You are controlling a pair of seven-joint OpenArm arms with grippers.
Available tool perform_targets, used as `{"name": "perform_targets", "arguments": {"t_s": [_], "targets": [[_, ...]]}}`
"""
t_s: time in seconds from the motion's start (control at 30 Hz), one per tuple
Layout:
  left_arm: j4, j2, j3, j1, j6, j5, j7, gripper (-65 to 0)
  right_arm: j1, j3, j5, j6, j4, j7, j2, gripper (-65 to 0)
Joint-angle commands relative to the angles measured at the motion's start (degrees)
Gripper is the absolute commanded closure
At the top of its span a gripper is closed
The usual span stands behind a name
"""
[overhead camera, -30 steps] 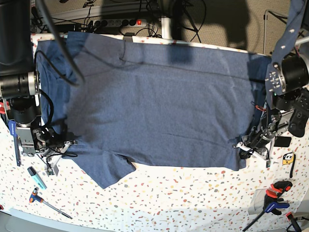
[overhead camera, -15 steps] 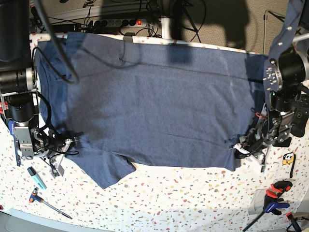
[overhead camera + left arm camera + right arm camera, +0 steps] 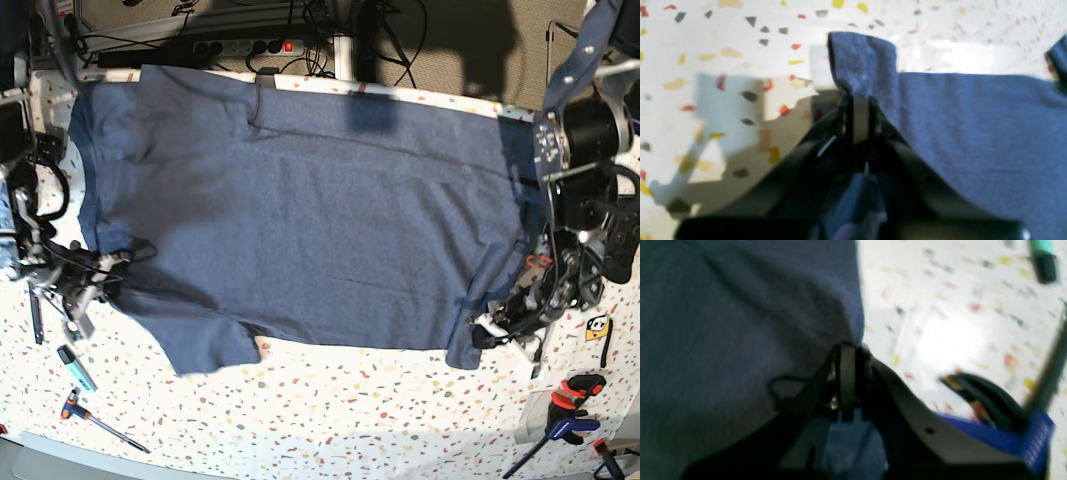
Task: Fold the T-shirt properly
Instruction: 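Lift the hem with both grippers and fold it onto the collar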
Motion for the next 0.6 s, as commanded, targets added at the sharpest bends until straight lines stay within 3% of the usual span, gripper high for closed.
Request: {"name": "perform_targets", "arguments": {"t_s": [0.0, 0.2, 0.33, 0.57], "targets": [[3.0, -0.4, 0.0, -0.6, -0.5, -1.6, -1.4, 0.0, 0.0, 2.2, 0.4, -0.2, 2.7, 0.4, 1.6, 0.0], [24.2, -0.4, -0.1, 10.4, -0.2, -6.4, 3.8, 0.0, -10.8, 13.3, 0.5, -0.2, 13.0, -1.0, 1.7, 0.0], [37.1, -0.7, -0.2, 17.3, 3.5, -7.0, 6.3, 0.0, -18.5, 21.0, 2.0, -0.2, 18.8, -1.7, 1.7, 0.0], [48.7, -5.4, -0.2, 26.8, 7.1, -15.0, 7.9, 0.0, -30.6, 31.7, 2.1, -0.2, 28.1, -1.6, 0.6, 0.0]]}}
